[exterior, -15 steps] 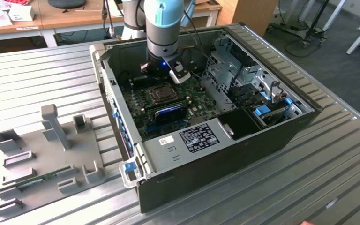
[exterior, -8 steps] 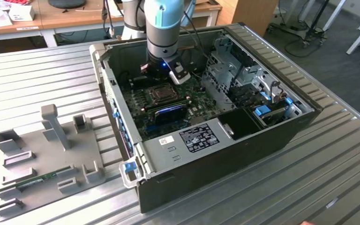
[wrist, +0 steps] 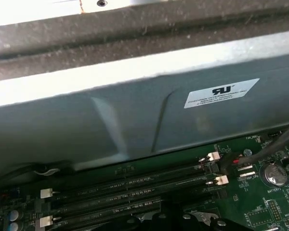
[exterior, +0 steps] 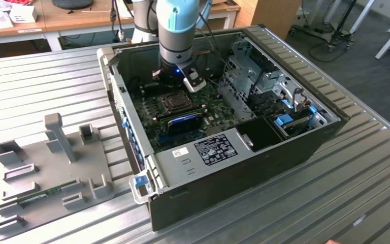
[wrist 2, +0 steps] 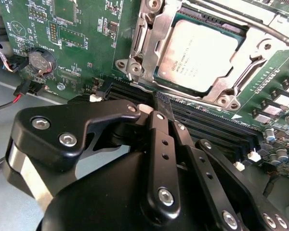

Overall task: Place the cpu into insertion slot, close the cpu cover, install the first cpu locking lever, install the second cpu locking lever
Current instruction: 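Install the first cpu locking lever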

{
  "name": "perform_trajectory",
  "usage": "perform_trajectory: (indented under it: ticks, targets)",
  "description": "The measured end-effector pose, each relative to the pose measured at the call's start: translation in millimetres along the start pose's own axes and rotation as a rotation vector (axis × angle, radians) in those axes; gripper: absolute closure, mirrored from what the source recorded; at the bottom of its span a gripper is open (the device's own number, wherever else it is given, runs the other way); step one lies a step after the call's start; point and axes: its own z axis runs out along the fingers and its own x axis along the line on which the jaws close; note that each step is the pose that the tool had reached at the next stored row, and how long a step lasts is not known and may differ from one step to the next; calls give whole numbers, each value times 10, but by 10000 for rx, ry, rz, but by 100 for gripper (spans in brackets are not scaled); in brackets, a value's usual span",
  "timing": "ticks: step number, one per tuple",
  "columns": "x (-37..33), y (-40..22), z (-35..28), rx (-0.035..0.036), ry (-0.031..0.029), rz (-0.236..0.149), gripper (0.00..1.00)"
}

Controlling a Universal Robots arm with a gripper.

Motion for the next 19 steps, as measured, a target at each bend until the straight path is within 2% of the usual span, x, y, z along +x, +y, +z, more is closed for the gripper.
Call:
perform_trajectory:
  ticks: [8, 14, 19]
  targets:
    - [0, -5, 23, -46, 2, 4, 89]
    - [1, -7, 23, -50, 9, 7, 89]
    - [-2, 6, -9, -55, 7, 7, 89]
